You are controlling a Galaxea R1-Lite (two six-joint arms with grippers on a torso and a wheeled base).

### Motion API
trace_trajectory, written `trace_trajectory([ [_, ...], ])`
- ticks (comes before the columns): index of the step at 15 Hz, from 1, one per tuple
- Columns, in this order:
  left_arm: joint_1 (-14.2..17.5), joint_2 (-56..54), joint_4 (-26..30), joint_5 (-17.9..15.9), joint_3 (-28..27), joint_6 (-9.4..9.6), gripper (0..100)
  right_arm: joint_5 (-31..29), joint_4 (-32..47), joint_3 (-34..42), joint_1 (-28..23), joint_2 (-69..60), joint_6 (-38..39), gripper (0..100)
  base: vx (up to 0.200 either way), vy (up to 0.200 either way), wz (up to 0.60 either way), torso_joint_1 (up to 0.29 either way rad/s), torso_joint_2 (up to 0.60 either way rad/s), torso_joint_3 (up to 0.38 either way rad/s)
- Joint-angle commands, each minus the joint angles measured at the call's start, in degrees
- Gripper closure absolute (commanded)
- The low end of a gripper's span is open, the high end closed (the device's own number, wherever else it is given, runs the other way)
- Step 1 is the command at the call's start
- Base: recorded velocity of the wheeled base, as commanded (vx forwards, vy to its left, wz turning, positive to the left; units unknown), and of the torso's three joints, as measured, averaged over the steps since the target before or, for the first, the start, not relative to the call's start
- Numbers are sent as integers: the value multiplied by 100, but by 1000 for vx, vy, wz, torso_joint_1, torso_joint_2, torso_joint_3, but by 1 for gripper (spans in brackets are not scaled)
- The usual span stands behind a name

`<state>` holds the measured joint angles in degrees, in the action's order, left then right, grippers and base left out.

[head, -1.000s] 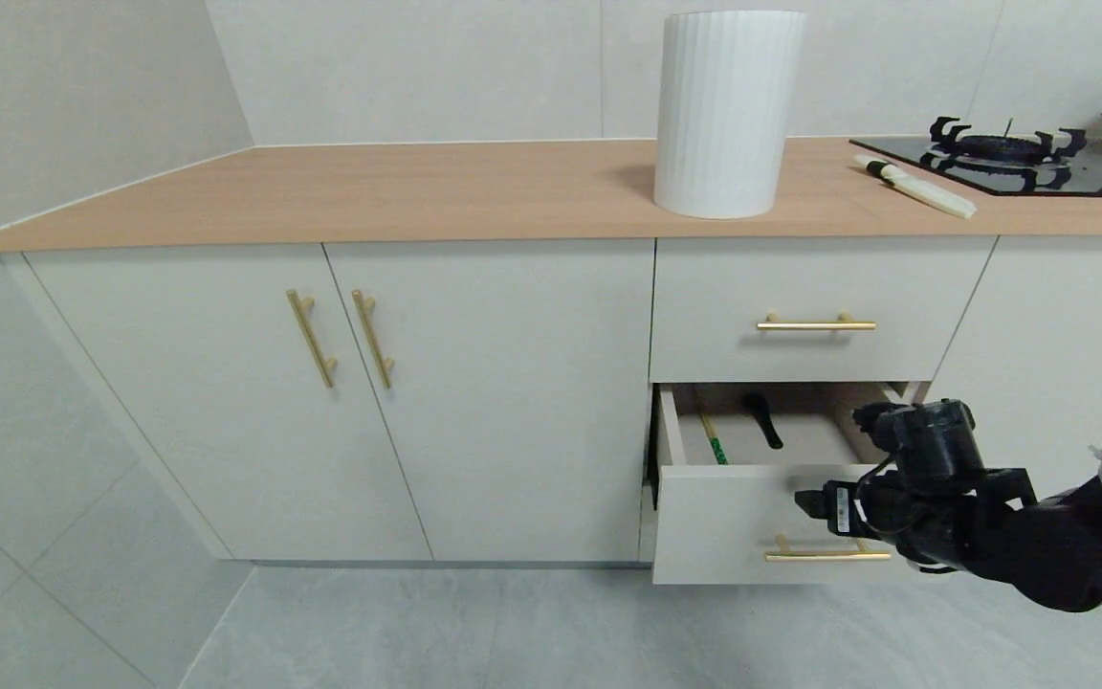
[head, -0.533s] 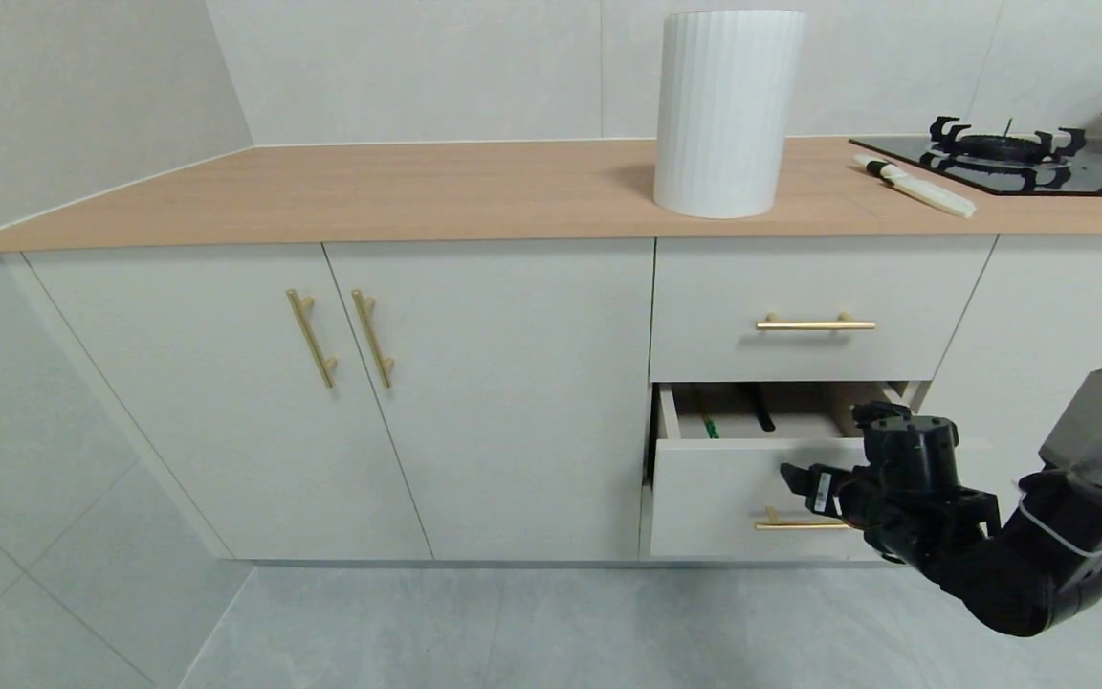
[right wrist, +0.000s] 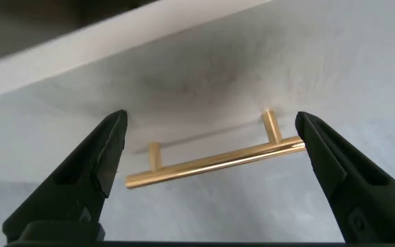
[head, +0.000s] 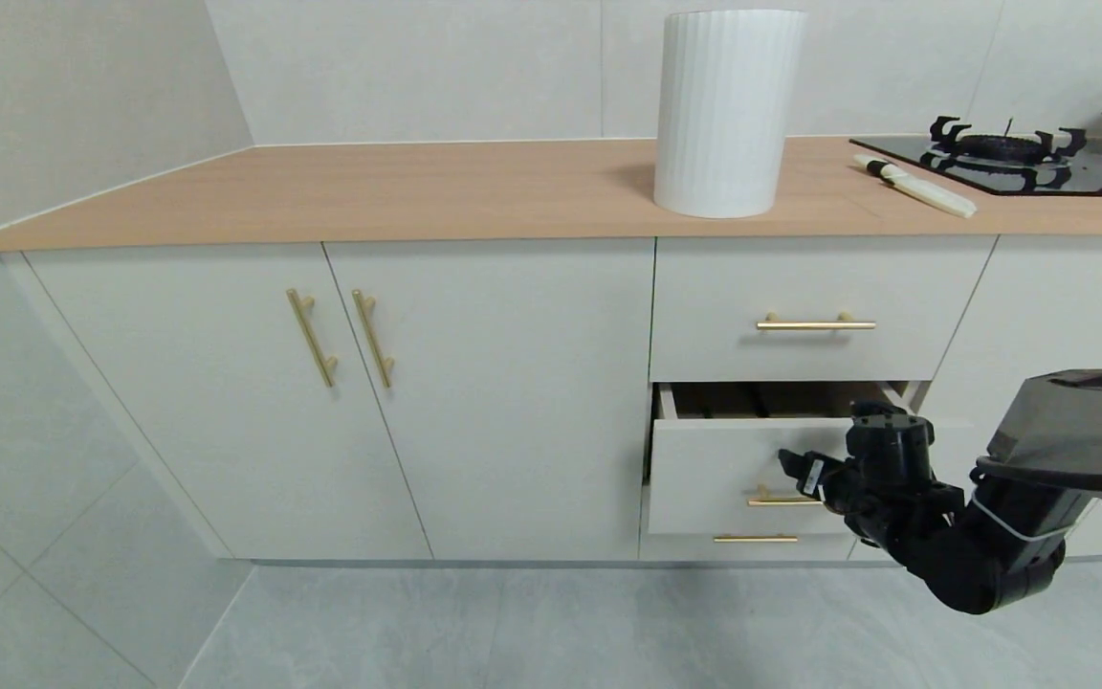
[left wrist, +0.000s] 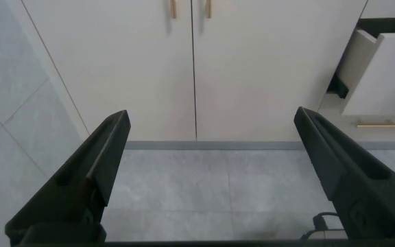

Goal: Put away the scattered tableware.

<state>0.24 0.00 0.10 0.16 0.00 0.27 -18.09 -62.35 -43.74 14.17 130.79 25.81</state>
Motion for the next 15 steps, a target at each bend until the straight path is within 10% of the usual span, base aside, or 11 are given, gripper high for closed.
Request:
trace_trajectory([
  [1,2,0,-1,2,0,0,0,-142,13,-311,-37,298,117,0,0,0,0,0,0,0],
  [15,2,0,-1,2,0,0,0,-705,48,-1488,-300,834,750,0,0,0,0,4,0,0],
])
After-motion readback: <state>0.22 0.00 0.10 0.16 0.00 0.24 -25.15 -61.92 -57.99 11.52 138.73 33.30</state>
